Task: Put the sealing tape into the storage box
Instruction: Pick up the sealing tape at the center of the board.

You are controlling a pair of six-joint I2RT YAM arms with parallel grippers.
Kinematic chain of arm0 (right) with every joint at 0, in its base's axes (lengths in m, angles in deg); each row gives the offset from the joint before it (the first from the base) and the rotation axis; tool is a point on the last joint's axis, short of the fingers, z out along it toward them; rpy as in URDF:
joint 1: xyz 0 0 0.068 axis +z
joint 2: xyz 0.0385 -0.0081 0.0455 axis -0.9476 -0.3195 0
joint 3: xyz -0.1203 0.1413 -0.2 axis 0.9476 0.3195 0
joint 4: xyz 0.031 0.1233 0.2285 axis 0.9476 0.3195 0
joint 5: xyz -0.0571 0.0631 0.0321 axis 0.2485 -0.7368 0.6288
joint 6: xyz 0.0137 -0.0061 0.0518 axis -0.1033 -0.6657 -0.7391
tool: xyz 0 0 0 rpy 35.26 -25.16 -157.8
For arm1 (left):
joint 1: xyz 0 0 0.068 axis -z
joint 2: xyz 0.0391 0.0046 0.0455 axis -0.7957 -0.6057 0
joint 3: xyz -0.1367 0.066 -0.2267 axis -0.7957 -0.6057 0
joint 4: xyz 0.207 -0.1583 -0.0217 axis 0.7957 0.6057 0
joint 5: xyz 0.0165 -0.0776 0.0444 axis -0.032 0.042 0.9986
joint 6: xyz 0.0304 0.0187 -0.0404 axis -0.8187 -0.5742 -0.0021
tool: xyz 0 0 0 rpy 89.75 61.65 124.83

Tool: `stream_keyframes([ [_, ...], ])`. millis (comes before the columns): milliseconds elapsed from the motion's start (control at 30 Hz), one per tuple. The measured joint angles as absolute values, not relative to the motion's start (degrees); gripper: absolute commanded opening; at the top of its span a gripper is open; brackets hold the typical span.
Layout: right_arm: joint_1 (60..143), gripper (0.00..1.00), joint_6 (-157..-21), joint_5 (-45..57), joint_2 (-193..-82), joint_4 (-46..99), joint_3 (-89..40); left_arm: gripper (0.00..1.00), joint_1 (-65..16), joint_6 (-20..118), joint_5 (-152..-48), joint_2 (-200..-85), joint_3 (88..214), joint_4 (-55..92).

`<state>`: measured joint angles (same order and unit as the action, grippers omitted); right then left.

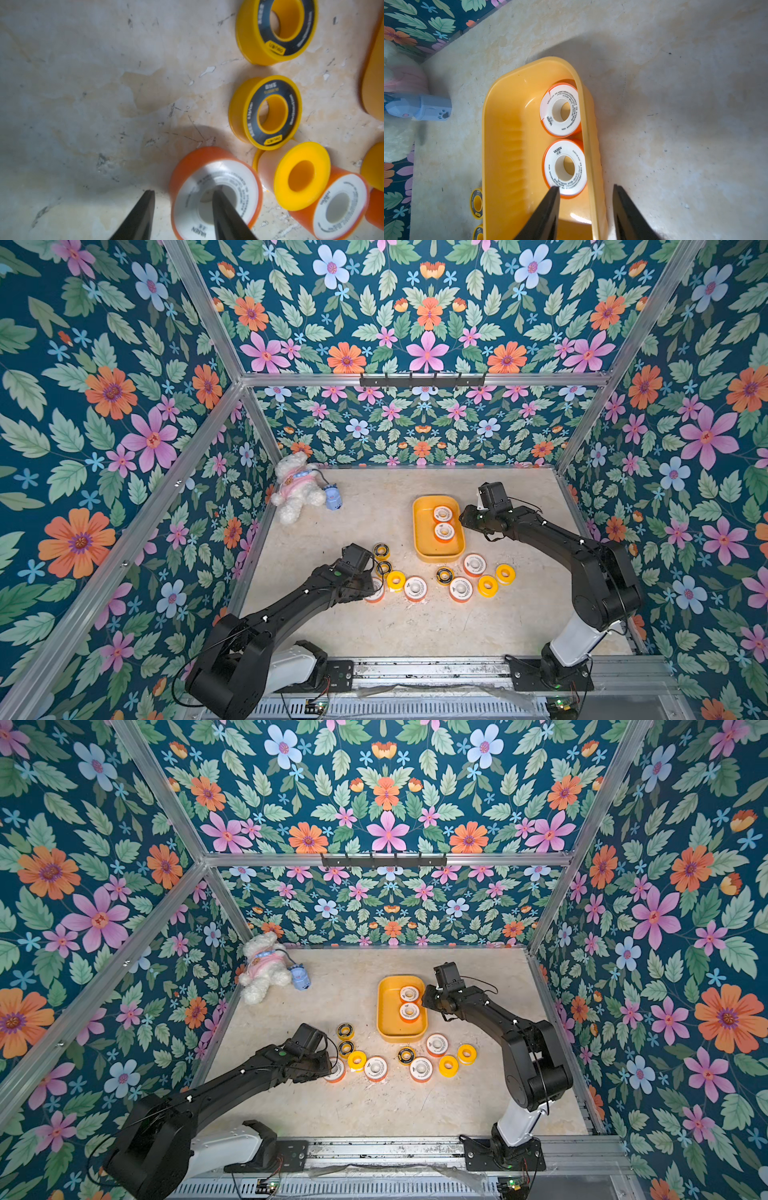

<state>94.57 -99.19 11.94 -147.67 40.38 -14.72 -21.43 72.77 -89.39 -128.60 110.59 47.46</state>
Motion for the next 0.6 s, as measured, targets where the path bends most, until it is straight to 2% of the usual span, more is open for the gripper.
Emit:
stream_keyframes([
  [233, 94.57, 0.47, -99.19, 11.99, -148.04, 40.05, -14.72, 0.36, -21.21, 72.68, -89.96, -130.22, 110.70, 47.02],
  [533, 94.57, 0.47, -99.19, 11.97, -148.48, 39.94, -14.72, 0.35, -20.84, 71.65, -88.86, -134.31, 112.06, 47.26],
  [600, 94.57, 0.47, -99.16, 11.97, -148.80, 39.92, -14.72, 0.32, -20.77, 71.54, -88.54, -135.18, 112.54, 47.24],
])
